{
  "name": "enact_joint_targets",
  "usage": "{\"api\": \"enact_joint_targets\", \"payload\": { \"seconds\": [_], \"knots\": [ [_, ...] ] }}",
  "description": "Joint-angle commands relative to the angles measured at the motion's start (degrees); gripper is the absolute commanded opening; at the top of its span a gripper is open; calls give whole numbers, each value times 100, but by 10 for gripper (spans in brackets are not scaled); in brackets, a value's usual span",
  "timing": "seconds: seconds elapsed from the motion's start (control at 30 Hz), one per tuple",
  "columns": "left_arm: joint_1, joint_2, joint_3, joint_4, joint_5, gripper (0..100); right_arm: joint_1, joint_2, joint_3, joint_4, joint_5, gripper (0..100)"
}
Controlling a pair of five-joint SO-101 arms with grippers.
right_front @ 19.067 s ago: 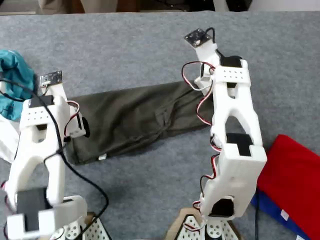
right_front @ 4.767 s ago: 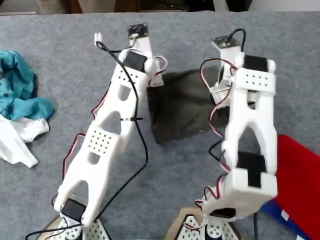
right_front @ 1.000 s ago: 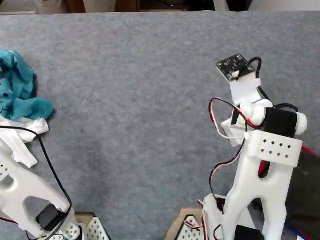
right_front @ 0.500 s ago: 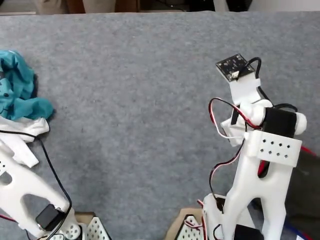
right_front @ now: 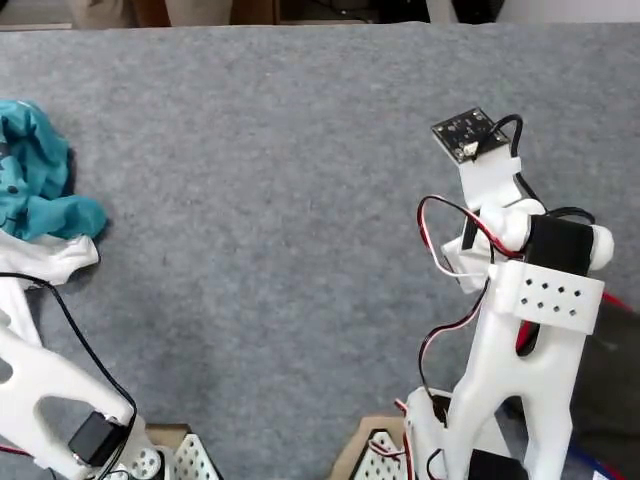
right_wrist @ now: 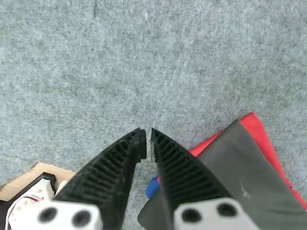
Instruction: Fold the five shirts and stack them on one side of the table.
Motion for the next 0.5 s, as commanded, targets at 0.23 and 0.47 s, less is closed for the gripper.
{"api": "enact_joint_targets", "payload": {
  "seconds": [0.23,0.47],
  "knots": [
    [492,-2818,-281,62,1873,19,-66,-145,303,-53,-44,35],
    [2303,-4796,-255,53,2057,19,-66,-180,752,-53,-35,35]
  ]
}}
